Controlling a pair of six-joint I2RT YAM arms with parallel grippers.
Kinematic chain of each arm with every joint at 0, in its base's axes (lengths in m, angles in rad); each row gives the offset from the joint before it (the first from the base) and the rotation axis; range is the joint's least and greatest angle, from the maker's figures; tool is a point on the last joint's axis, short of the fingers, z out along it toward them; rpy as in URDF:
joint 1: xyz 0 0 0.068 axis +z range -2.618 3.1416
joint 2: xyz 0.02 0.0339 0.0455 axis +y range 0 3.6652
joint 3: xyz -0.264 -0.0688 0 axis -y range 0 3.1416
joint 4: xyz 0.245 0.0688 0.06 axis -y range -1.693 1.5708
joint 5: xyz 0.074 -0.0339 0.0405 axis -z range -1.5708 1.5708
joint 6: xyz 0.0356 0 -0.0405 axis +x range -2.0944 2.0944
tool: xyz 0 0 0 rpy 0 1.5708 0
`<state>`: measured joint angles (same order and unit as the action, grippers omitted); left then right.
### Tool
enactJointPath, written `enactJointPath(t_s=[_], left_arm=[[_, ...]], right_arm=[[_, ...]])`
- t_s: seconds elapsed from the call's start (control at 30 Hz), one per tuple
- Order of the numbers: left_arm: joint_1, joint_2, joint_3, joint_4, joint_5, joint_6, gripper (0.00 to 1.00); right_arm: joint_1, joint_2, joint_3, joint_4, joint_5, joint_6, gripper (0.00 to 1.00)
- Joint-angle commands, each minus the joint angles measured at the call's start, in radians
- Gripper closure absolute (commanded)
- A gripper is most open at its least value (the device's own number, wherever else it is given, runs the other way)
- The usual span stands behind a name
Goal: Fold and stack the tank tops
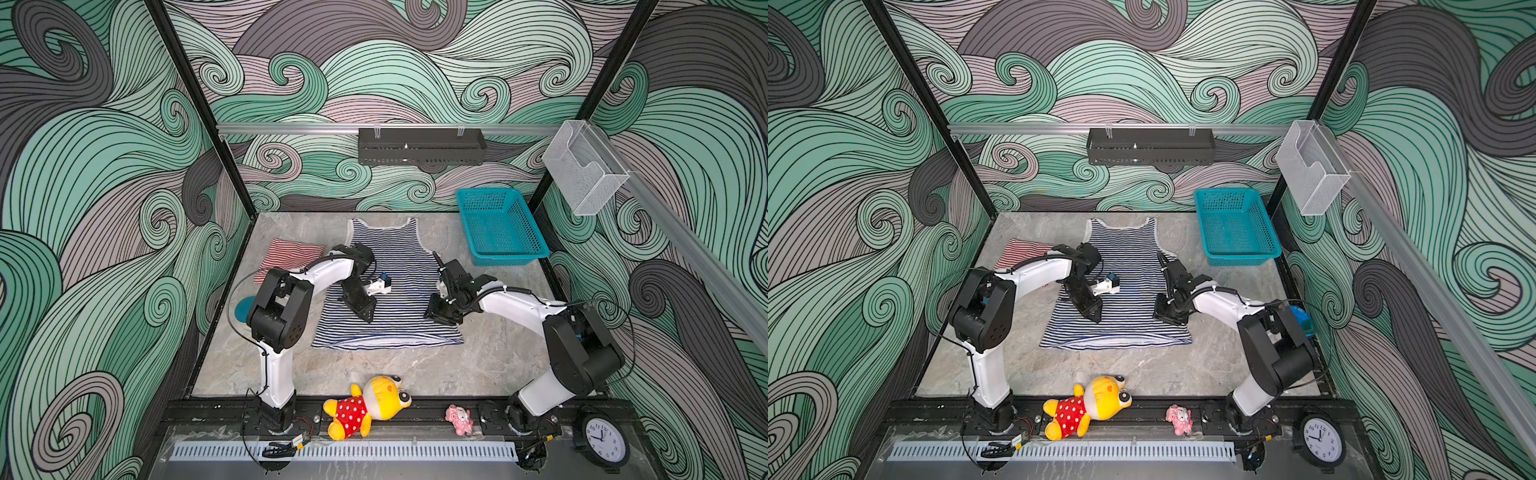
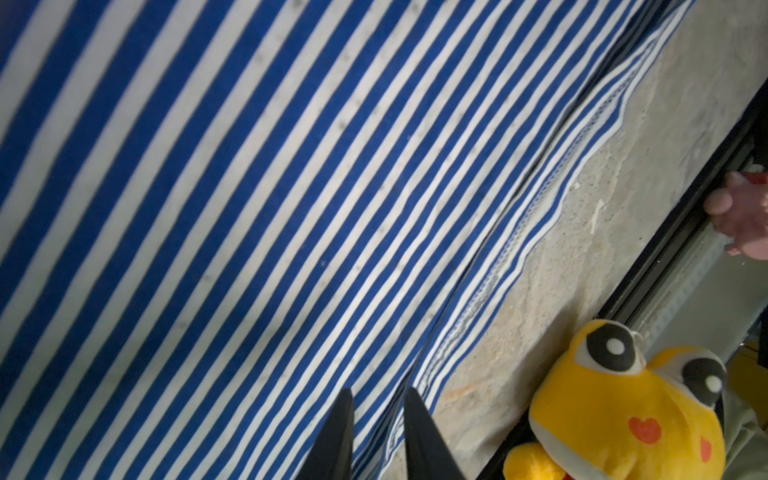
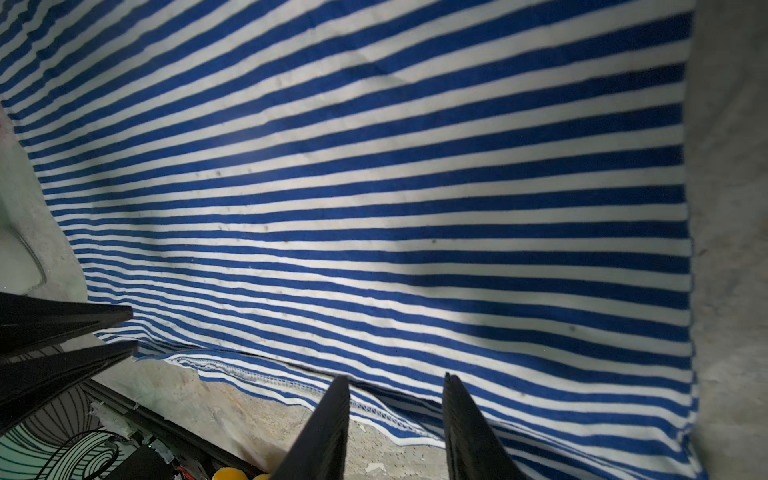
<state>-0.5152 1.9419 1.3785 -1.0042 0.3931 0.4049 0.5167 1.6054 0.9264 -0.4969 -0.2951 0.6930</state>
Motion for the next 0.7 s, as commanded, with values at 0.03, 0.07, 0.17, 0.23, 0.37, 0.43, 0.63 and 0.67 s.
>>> enactJointPath(t_s=[0.03, 0.07, 0.17, 0.23, 0.37, 0.43, 0.63, 0.67], left_arm=[[-0.022, 0.03, 0.011, 0.034, 0.011, -0.044, 0.74], [-0.022, 0.033, 0.016, 0.028, 0.011, -0.047, 0.74], [-0.022, 0.015, 0.021, 0.031, 0.009, -0.049, 0.75], [-0.022, -0.002, 0.027, 0.049, -0.026, -0.05, 0.75], [-0.018, 0.01, 0.088, 0.09, -0.162, -0.079, 0.75], [-0.014, 0.034, 0.14, 0.102, -0.221, -0.104, 0.75], [0.006, 0.142, 0.333, 0.12, -0.405, -0.154, 0.75], [0.009, 0.166, 0.373, 0.114, -0.425, -0.158, 0.75]], right_arm=[[-0.015, 0.049, -0.009, -0.027, 0.033, 0.02, 0.6], [-0.03, 0.061, -0.011, -0.026, 0.034, 0.02, 0.6], [-0.078, 0.097, 0.015, -0.057, 0.044, -0.009, 0.6], [-0.111, 0.135, 0.067, -0.117, 0.092, -0.048, 0.6], [-0.154, 0.256, 0.221, -0.224, 0.174, -0.13, 0.59], [-0.177, 0.323, 0.303, -0.268, 0.208, -0.154, 0.59], [-0.213, 0.486, 0.643, -0.459, 0.495, -0.183, 0.59], [-0.208, 0.498, 0.708, -0.504, 0.54, -0.187, 0.59]])
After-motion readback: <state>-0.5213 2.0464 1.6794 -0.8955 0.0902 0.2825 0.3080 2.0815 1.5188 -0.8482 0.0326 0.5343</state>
